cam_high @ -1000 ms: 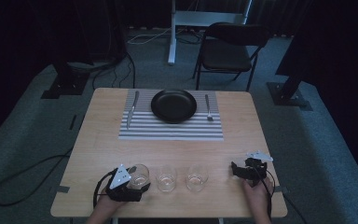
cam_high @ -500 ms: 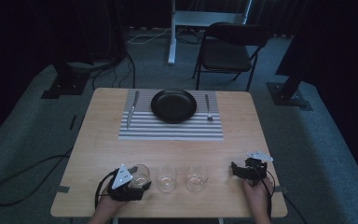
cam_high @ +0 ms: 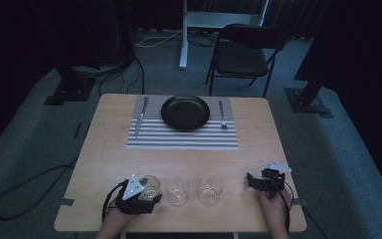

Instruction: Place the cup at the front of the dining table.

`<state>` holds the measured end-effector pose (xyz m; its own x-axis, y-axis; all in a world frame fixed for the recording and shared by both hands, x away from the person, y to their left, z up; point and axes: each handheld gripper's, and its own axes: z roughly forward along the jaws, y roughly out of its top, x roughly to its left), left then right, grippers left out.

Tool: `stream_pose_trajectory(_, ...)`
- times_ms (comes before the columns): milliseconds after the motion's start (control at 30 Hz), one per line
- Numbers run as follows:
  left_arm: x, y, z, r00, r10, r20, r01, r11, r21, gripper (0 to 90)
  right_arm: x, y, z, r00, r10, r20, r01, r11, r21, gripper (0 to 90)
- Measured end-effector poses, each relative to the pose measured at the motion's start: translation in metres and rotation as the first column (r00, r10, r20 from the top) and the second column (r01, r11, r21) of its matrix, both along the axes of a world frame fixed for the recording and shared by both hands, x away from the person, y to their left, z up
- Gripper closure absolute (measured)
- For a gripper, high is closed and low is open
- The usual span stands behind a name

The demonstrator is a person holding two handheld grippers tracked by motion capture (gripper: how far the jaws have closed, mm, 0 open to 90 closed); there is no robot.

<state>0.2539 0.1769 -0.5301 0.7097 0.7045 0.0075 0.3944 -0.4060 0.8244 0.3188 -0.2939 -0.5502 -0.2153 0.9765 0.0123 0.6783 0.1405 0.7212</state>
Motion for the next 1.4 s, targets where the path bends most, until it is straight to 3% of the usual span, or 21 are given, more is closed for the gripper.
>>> stream_pose_trajectory(267,-0.002,-0.001,0.005,1.0,-0.008,-0.003,0.008,1.0,0.001,20.6,0.0,0.0,0.0,1.0,0.0,0.0,0.0,1.0,0.0,12.0)
stream_pose_trajectory(467,0.001,0.005,0.009,0.9998,0.015,-0.01,-0.015,0.9997,-0.019,20.6,0.0,0.0,0.0,1.0,0.0,0.0,0.0,1.0,-0.001,12.0)
stream_pose_trajectory(700,0.003,0.007,0.01,0.9992,0.037,-0.012,-0.037,0.9993,-0.001,20.6,-0.001,0.0,0.0,1.0,0.002,0.001,-0.002,1.0,-0.001,12.3)
stream_pose_trajectory(1000,0.01,0.01,0.013,0.9987,0.048,-0.018,-0.048,0.9988,0.007,20.6,-0.001,0.0,0.0,1.0,0.003,0.001,-0.003,1.0,-0.002,12.2)
stream_pose_trajectory(1300,0.018,0.01,0.015,0.9981,0.058,-0.02,-0.058,0.9983,-0.008,20.6,-0.001,0.0,0.0,1.0,0.003,0.001,-0.003,1.0,-0.002,12.2)
stream_pose_trajectory(1333,0.02,0.011,0.014,0.9979,0.059,-0.026,-0.06,0.9979,-0.025,20.6,-0.001,0.0,0.0,1.0,0.003,0.001,-0.003,1.0,-0.002,12.2)
stream_pose_trajectory(1400,0.022,0.01,0.013,0.9976,0.065,-0.024,-0.066,0.9977,-0.014,20.6,-0.001,0.0,0.0,1.0,0.003,0.001,-0.003,1.0,-0.002,12.2)
